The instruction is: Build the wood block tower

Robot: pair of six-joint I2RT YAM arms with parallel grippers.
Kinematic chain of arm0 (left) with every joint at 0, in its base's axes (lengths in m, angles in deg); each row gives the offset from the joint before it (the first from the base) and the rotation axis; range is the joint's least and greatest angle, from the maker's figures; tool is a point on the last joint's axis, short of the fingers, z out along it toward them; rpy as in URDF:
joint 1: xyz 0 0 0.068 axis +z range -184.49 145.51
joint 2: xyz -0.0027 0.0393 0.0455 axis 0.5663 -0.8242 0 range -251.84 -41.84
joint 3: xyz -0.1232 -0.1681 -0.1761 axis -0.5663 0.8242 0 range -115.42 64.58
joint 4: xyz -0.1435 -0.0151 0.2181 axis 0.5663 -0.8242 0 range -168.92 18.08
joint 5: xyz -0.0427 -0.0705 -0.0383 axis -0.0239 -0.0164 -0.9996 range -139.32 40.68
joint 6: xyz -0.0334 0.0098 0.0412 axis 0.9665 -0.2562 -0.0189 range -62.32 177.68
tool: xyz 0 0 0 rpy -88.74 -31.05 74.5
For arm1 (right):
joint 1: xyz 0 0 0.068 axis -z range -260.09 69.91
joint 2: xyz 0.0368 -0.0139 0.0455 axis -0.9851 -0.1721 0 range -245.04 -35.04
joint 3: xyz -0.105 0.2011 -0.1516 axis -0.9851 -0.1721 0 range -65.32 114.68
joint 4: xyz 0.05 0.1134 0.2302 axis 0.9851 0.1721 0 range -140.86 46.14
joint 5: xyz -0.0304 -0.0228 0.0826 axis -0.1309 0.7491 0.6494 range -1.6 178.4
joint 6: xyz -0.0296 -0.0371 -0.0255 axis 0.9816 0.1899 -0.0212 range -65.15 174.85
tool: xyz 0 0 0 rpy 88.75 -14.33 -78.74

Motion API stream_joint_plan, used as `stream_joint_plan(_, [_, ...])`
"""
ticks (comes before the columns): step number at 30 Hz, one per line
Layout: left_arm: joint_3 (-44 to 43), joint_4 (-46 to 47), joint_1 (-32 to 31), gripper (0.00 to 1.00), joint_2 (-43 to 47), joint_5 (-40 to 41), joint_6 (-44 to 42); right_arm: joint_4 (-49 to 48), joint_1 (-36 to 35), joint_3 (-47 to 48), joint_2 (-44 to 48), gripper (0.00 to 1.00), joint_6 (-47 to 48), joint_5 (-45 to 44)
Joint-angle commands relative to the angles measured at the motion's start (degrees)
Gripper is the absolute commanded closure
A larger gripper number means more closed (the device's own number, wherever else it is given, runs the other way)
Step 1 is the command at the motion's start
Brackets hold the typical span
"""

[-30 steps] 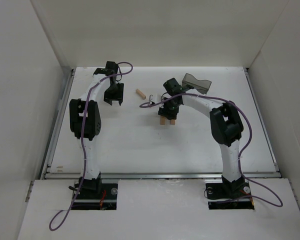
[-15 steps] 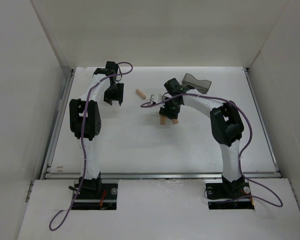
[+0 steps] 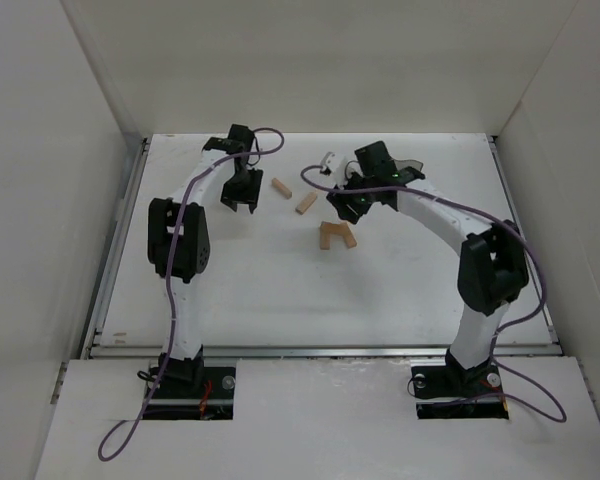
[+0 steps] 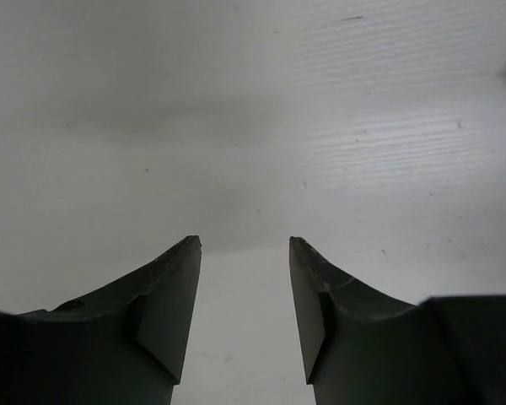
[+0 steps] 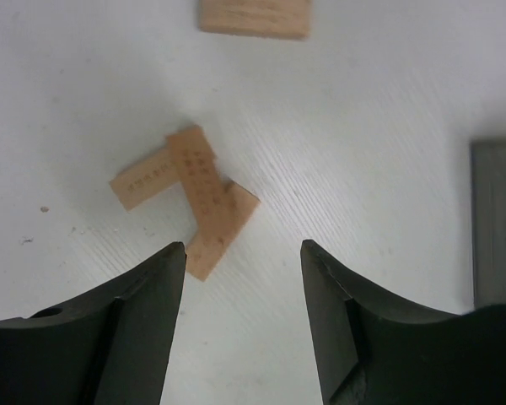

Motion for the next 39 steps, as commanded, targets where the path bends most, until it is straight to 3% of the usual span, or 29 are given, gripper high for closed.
stream_joint_plan(1, [0.56, -0.67, -2.25, 0.57, 3.16, -1.26, -1.96, -8.23, 4.59, -5.63, 4.95, 0.37, -17.94, -6.24])
stream_joint_plan(3, [1.09, -1.2, -3.75, 0.58, 2.63, -3.1, -2.67, -8.76, 5.14, -7.31, 5.74, 0.37, -25.39, -10.28])
stream_joint_plan(10, [1.78, -0.68, -7.62, 0.58, 1.58, -5.93, -3.81, -9.2, 6.19, -14.26, 5.75, 0.4, -34.04, -18.64])
stream_joint_plan(28, [4.95, 1.08, -9.82, 0.58, 0.52, -4.08, -2.14, -9.9, 3.3, -11.02, -2.68, 0.42, -37.48, -16.28])
stream_joint_plan(39, [6.0, 1.08, -9.82, 0.58, 1.05, -3.55, -2.14, -10.6, 2.16, -13.47, -2.08, 0.43, -38.53, -15.14])
